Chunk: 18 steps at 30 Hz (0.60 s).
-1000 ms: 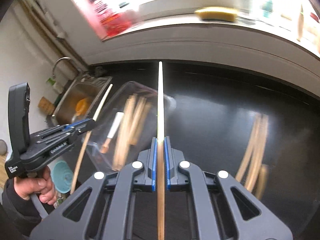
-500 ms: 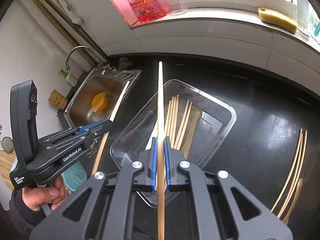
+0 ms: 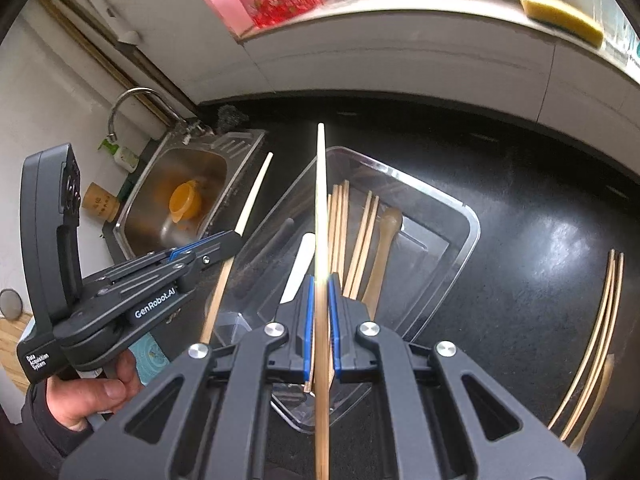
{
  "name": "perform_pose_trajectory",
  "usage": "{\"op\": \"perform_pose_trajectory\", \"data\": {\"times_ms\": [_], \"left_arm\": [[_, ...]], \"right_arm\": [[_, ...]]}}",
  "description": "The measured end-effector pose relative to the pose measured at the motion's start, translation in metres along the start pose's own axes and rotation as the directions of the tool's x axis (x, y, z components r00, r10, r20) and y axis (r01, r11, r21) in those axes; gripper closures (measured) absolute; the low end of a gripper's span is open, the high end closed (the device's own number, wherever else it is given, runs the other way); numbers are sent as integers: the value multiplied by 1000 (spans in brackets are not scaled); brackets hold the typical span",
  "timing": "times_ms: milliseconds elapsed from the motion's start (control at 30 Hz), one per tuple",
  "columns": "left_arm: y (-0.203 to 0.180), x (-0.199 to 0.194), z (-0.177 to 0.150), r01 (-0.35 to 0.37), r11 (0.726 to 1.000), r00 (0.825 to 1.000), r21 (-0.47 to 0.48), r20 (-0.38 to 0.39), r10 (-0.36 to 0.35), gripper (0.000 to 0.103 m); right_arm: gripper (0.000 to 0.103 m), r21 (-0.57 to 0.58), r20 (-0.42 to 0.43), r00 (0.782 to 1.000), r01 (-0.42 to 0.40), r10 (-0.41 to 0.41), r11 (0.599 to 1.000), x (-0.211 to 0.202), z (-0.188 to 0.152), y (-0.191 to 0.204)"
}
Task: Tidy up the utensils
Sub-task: 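Carry both held chopsticks over the clear tray, then lower both chopsticks into the tray and open both tools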
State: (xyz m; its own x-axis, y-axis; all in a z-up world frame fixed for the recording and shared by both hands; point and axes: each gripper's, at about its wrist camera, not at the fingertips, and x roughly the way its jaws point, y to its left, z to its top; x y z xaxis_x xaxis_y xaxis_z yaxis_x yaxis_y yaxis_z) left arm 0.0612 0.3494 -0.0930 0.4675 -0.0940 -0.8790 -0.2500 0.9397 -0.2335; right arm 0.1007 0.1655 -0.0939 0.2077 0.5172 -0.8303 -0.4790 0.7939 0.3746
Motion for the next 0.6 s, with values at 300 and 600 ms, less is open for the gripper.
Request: {"op": "perform_pose_trajectory", "data": {"times_ms": [300, 600], "left_arm": [[11, 45, 0, 5, 999, 998, -45, -64, -8, 97], [12, 57, 4, -13, 1000, 997, -24, -70, 11, 97]], "right_arm": [[95, 36, -61, 998, -8, 10, 999, 39, 10, -11], [95, 36, -79, 997, -3, 6, 999, 54, 16, -14]]}}
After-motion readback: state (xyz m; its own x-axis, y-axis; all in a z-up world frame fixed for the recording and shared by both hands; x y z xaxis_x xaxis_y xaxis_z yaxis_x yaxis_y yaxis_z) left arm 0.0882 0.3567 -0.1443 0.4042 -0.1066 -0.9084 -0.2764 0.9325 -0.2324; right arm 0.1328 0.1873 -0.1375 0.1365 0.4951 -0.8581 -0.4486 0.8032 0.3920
